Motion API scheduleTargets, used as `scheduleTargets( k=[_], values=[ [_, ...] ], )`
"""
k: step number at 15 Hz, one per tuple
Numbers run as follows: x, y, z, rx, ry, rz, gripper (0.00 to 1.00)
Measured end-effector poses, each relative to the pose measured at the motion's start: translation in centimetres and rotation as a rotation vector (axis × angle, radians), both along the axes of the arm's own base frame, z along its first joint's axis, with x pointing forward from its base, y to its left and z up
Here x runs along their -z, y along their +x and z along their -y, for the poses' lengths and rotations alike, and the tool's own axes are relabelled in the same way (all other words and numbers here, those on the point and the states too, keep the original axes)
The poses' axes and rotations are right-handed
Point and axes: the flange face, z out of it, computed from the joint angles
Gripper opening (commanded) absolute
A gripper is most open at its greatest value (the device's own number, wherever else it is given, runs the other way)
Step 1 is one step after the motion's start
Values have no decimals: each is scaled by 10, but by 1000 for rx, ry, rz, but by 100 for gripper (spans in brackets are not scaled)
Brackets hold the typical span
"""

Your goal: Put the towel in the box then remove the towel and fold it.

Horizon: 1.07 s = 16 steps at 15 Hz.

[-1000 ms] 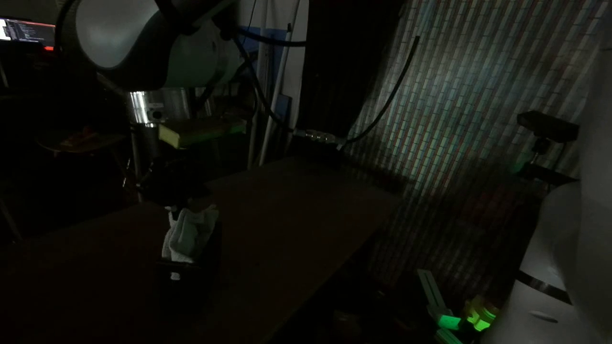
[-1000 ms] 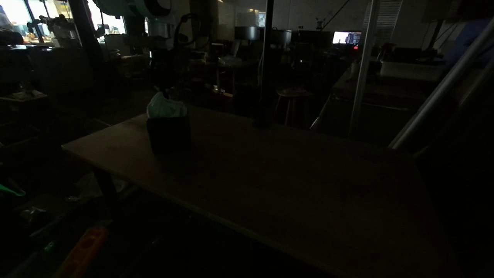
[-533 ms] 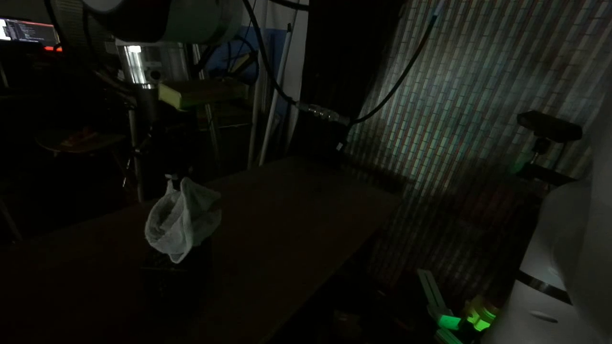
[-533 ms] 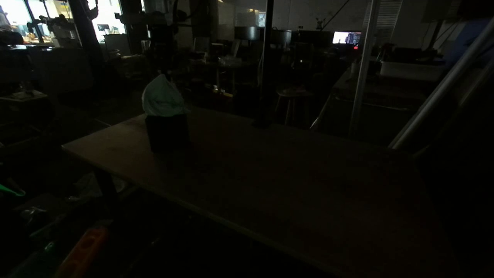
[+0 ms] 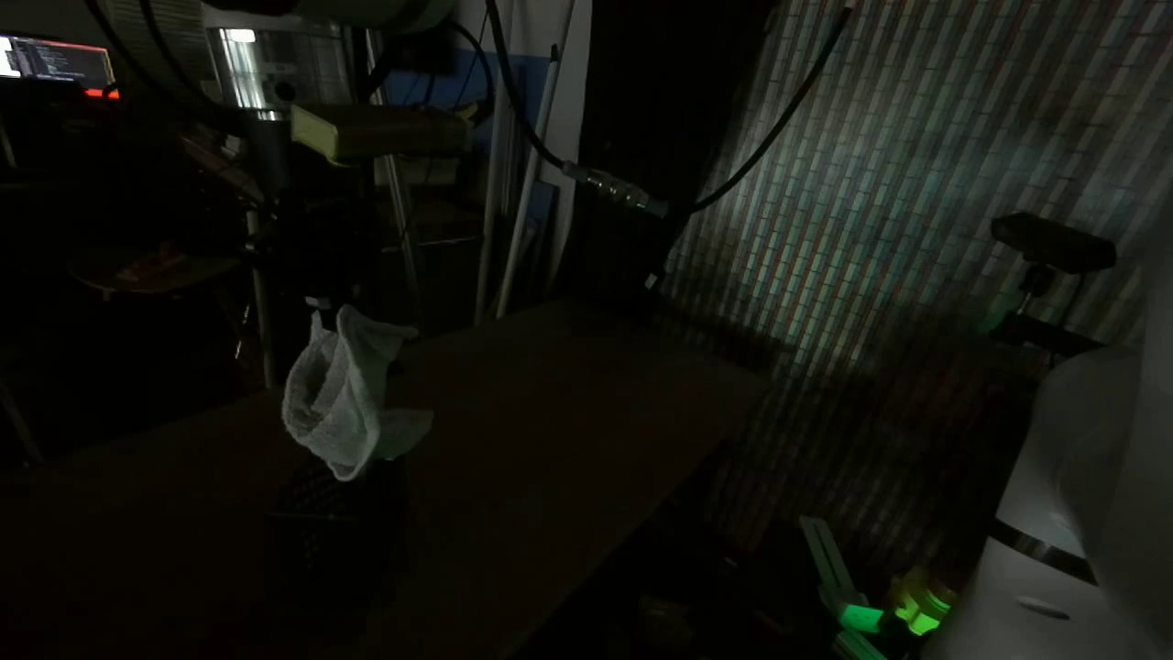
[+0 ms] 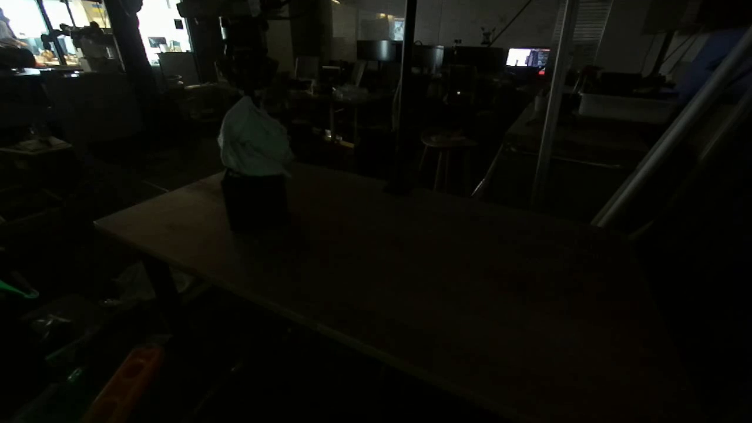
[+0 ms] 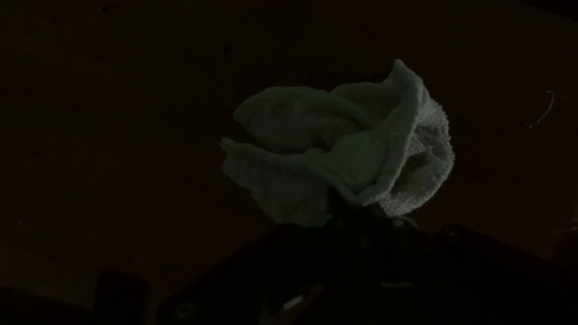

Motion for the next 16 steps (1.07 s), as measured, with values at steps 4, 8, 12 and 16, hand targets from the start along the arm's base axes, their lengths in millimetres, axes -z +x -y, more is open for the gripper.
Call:
scheduleTargets(
  k=[4,8,12,16],
  values=[
    [-18,-1,8,4,-20,14,3],
    [-54,-7,30,27,-66,36,3],
    [-89,-14,48,42,-123,55,3],
    [-108,-20,54,41,-162,58,3]
  ],
)
